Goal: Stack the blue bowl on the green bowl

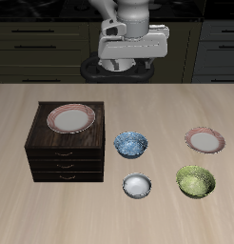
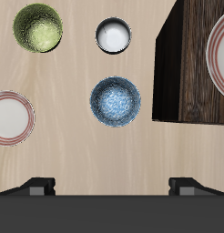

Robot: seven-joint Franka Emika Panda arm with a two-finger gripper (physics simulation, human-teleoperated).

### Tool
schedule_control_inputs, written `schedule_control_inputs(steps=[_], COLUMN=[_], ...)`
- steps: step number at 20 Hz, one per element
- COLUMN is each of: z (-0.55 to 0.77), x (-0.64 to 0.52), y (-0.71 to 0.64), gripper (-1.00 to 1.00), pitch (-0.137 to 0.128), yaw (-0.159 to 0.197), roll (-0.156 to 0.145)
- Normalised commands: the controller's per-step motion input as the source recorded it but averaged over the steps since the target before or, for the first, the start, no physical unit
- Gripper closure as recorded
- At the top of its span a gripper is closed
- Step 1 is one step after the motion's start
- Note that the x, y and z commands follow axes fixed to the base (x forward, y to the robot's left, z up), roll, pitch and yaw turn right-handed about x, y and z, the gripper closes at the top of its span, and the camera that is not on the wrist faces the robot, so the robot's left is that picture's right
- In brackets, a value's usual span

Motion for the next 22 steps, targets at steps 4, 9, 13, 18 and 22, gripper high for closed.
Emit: schedule_control_inputs(steps=[4,9,13,18,22], z=[0.02,0.06,0.06,-0.01,-0.06], x=[0.3,0.27,0.32,0.22,0.15], y=[0.16,0.15,0.08,0.01,0.01], gripper=[-1.0,-1.0,-1.0,-1.0,-1.0], pitch=[0.0,-0.001,-0.019,0.006,0.002], yaw=[-0.003,-0.032,-0.007,-0.025,-0.017], roll=[0.016,0.02,-0.004,-0.008,-0.014])
